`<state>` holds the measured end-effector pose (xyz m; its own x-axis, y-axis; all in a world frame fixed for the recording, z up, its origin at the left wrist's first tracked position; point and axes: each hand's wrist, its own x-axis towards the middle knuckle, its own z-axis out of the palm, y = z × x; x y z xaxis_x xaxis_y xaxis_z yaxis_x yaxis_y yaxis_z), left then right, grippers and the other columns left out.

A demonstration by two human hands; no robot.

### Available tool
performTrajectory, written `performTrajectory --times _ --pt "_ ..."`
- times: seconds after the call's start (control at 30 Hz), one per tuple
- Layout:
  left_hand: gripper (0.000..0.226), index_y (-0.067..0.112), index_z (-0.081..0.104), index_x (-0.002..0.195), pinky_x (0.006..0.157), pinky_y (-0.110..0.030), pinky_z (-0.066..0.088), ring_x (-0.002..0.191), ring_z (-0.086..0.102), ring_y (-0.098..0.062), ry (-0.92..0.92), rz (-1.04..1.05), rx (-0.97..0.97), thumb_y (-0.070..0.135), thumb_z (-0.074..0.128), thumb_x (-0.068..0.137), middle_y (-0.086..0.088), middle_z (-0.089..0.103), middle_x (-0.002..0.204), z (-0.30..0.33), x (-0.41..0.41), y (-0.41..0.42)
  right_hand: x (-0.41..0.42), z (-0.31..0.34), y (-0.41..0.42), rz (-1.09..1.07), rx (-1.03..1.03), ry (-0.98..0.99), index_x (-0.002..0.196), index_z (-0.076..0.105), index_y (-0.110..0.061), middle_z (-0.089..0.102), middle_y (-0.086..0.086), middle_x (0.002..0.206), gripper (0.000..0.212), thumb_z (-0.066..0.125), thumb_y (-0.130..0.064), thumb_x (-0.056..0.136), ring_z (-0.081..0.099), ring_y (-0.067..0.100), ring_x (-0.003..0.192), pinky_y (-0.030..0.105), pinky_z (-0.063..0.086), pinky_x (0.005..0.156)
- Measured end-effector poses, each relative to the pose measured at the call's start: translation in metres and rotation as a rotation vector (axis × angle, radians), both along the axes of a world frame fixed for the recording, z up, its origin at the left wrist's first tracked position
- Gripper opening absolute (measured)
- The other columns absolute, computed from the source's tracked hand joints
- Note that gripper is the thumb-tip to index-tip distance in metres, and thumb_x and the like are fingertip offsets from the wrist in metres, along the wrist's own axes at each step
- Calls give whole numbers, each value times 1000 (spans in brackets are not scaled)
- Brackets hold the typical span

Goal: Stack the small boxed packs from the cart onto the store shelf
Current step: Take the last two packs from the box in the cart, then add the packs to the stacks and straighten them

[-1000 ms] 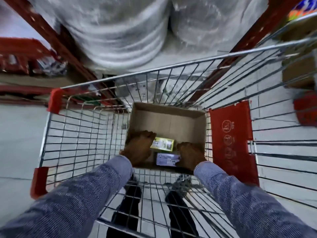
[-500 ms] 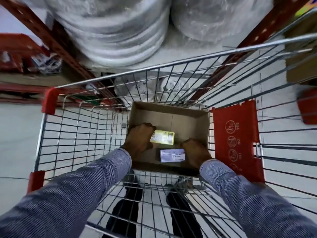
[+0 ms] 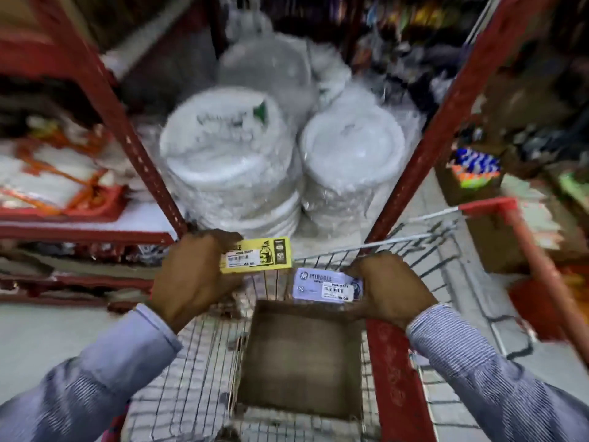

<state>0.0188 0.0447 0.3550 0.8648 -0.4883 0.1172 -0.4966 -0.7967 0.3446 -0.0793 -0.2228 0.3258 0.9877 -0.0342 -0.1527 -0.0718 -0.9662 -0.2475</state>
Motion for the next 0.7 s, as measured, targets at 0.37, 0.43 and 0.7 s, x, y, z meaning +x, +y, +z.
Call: performTrajectory --times 0.37,0.43,0.7 --pt "64 22 73 108 69 -40 60 77 72 -27 -412 101 -140 37 80 46 -5 79 90 230 12 42 3 267 12 -13 -173 -504 86 71 -20 70 3 66 52 65 -52 46 59 13 55 30 52 54" --pt "65 23 72 109 70 -38 60 79 73 -25 -477 113 -148 38 87 48 -4 79 94 262 18 45 4 306 13 -5 -179 -610 84 72 -23 69 3 64 50 64 -54 45 59 14 55 29 50 56" --pt "64 25 71 112 80 -35 59 89 72 -19 -598 50 -273 33 77 49 1 78 102 347 52 27 36 398 0 -84 -229 -836 90 76 -21 75 -2 74 50 74 -50 48 66 14 65 32 58 65"
